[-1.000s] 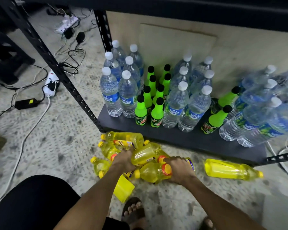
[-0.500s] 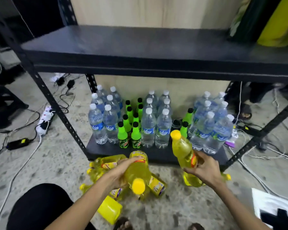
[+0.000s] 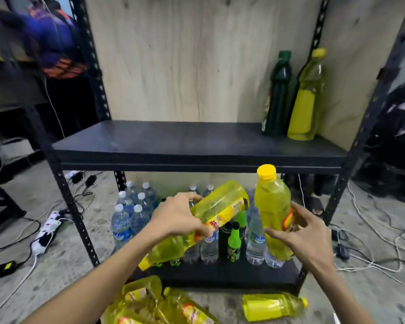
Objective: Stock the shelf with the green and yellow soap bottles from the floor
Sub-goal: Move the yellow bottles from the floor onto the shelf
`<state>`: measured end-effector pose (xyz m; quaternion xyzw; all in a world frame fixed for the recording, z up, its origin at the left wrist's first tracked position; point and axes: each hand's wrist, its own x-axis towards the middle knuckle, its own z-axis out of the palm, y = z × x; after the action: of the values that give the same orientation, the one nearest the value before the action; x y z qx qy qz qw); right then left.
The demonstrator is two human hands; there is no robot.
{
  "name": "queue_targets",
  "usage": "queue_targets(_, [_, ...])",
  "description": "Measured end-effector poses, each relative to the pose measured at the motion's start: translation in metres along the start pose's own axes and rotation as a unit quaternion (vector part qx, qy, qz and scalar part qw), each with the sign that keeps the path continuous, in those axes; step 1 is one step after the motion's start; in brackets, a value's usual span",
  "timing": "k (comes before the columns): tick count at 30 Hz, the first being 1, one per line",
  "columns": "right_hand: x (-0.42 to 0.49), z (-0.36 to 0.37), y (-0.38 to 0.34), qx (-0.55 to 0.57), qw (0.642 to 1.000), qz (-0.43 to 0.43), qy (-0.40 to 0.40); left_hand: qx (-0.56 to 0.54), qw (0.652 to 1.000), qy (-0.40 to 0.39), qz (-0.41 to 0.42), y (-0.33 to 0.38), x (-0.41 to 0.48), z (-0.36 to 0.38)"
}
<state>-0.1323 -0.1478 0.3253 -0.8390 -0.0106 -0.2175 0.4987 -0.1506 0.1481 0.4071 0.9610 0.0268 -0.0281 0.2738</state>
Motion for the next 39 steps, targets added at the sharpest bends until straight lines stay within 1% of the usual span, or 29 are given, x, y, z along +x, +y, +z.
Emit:
queue_targets(2, [0.008,-0.01,-0.009,0.037,0.999,0.004,0.003,0.125,0.989,0.054,0.048,0.019,0.0,-0.019])
queue_targets(4, [0.021,-0.019,-0.021,0.062,0.998,0.001,0.02,0.223,0.963,0.112,0.103,0.042,0.002,-0.04])
queue_targets(6, [0.039,-0.027,-0.036,0.08,0.996,-0.007,0.047,0.289,0.929,0.162,0.164,0.068,0.009,-0.061])
queue_targets(9, [0.073,-0.04,-0.061,0.104,0.991,-0.006,0.084,0.346,0.881,0.203,0.253,0.109,0.027,-0.095])
queue_targets(12, [0.109,-0.055,-0.085,0.11,0.987,-0.01,0.12,0.398,0.829,0.224,0.323,0.155,0.056,-0.128])
queue_targets(16, [0.155,-0.073,-0.113,0.101,0.979,-0.018,0.174,0.479,0.758,0.227,0.379,0.212,0.103,-0.157])
queue_targets(19, [0.188,-0.082,-0.124,0.094,0.974,-0.017,0.204,0.52,0.716,0.219,0.411,0.243,0.138,-0.164])
queue_targets(21, [0.207,-0.084,-0.127,0.068,0.971,-0.018,0.227,0.534,0.691,0.219,0.435,0.256,0.16,-0.159])
queue_targets(24, [0.231,-0.081,-0.121,0.028,0.964,-0.001,0.263,0.538,0.679,0.206,0.455,0.267,0.188,-0.143])
queue_targets(29, [0.257,-0.069,-0.1,0.007,0.961,0.031,0.273,0.565,0.667,0.193,0.446,0.274,0.217,-0.118])
queue_targets(32, [0.269,-0.062,-0.087,-0.004,0.958,0.054,0.281,0.588,0.643,0.191,0.451,0.273,0.232,-0.102])
queue_targets(35, [0.277,-0.061,-0.076,-0.007,0.954,0.066,0.293,0.569,0.629,0.21,0.486,0.273,0.244,-0.092])
queue_targets(39, [0.283,-0.066,-0.063,-0.025,0.959,0.046,0.278,0.555,0.593,0.234,0.535,0.277,0.255,-0.076])
